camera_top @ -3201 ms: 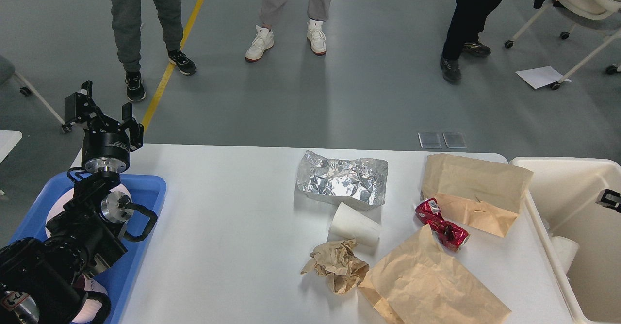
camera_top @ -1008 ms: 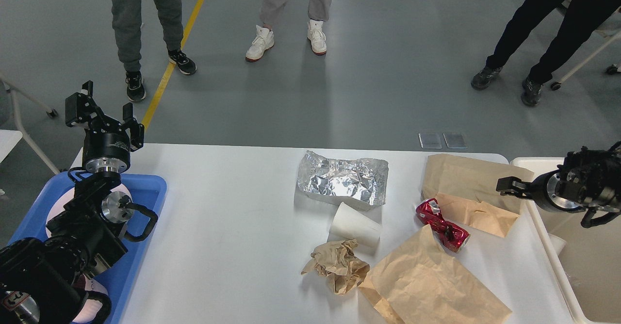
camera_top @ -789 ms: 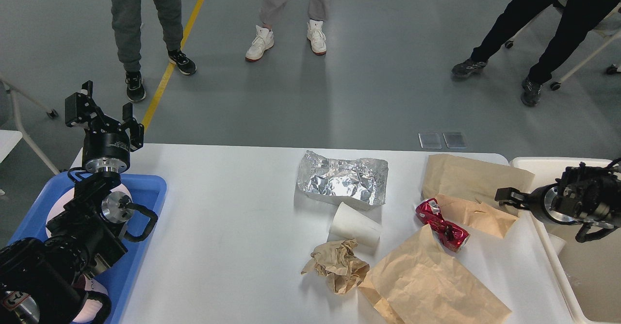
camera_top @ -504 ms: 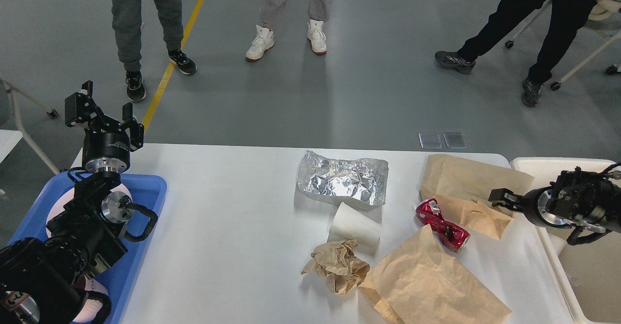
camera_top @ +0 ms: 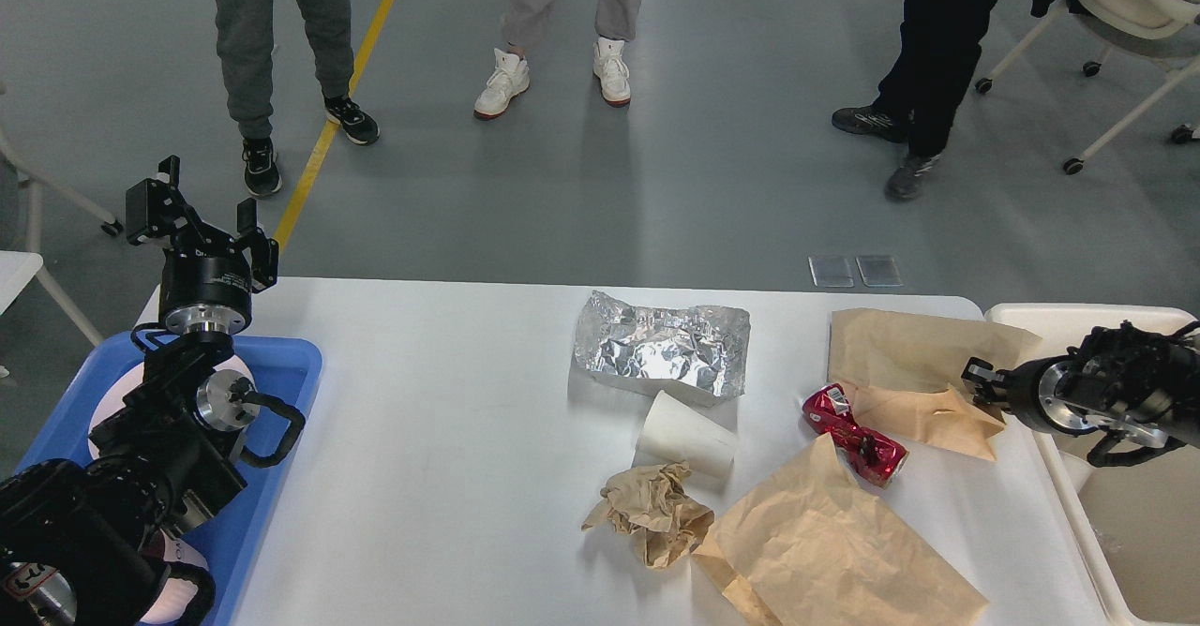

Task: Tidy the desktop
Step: 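Grasp the brown paper bag with the right gripper and lift it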

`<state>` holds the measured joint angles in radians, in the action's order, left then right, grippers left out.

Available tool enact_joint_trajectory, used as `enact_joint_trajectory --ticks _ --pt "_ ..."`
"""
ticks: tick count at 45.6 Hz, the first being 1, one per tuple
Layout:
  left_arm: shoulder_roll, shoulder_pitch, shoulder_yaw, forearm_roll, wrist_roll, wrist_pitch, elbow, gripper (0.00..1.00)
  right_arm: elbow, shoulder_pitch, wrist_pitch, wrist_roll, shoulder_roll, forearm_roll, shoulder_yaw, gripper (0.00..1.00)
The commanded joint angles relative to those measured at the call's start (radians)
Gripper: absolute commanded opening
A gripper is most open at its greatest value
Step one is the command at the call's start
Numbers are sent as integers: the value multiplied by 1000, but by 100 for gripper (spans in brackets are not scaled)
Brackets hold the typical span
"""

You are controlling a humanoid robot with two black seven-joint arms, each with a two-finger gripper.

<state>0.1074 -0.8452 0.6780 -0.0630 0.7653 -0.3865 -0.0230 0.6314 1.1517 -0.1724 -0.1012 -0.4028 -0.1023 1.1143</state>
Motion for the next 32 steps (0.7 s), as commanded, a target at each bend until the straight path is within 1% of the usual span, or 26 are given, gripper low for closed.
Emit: enact_joint_trajectory --ticks 1,7,15,18,22,32 --pt "0 0 0 0 0 0 0 96 10 37 -7 0 -31 -19 2 0" --pt "0 0 0 0 0 0 0 96 68 123 -19 -2 -86 -19 1 0" --pt "0 0 0 0 0 0 0 96 269 376 -64 -3 -211 -16 7 0" --pt "0 0 0 0 0 0 0 96 329 475 -108 -3 -248 -14 12 0" --pt "0 0 0 0 0 0 0 96 369 595 -174 -2 -278 -14 18 0" --pt "0 0 0 0 0 0 0 96 375 807 -349 -2 -304 -13 41 0"
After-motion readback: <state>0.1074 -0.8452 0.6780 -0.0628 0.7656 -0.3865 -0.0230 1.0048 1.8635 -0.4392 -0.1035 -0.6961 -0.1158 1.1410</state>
